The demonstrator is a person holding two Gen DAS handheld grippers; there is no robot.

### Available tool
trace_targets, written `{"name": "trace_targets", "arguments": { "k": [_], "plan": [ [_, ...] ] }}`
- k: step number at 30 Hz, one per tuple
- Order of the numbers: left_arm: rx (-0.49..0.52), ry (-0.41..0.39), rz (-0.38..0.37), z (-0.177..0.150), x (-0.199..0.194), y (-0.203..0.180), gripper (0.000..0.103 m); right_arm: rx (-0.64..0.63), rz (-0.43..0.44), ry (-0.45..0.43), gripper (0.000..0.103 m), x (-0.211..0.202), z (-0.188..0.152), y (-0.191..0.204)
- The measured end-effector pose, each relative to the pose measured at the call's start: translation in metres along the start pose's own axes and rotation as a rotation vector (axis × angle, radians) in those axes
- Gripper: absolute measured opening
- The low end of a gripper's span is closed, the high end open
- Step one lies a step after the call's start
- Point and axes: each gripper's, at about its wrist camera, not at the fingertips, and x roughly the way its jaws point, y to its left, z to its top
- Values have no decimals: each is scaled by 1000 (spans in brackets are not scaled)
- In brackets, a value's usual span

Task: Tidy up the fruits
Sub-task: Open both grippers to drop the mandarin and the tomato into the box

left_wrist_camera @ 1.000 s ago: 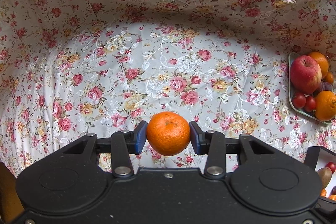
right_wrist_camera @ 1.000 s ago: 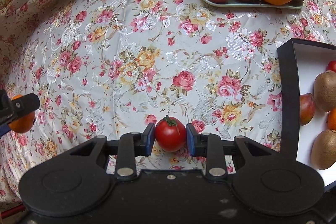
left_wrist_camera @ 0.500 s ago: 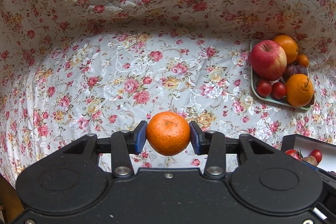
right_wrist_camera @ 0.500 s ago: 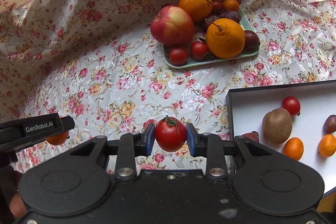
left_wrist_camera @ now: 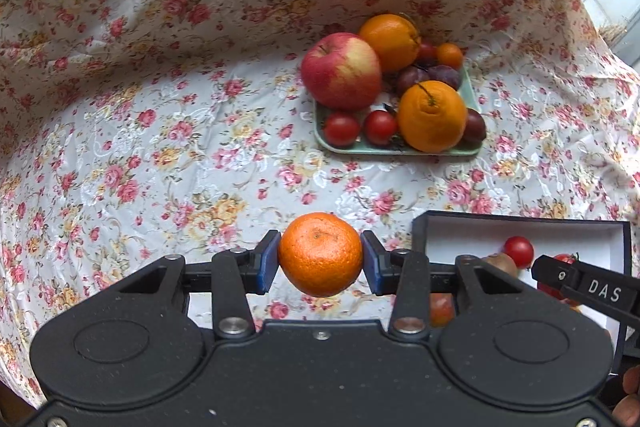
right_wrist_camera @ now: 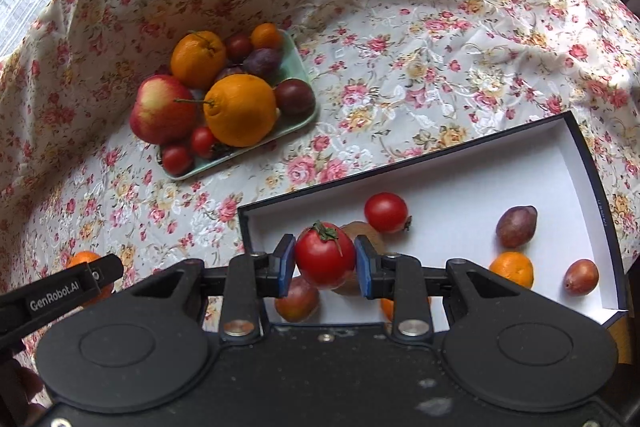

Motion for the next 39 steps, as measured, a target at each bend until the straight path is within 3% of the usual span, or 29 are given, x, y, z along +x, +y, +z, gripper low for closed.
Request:
{"name": "trace_targets", "arguments": {
  "k": [6, 19, 27, 30, 39],
  "plan": [
    [115, 34, -65, -16, 4, -58, 50, 133, -23, 3, 32, -6, 7, -63],
    [265, 73, -101, -48, 16, -148, 50, 295, -102, -45, 32, -24, 6, -161],
    [266, 75, -100, -46, 26, -185, 52, 278, -129, -53, 33, -28, -1, -190],
    [289, 65, -87, -50, 27, -193, 60, 261, -123, -59, 33, -31, -3, -195],
    [301, 81, -56, -61, 31, -193, 62, 177, -94, -39, 33, -36, -1, -198]
  ]
}}
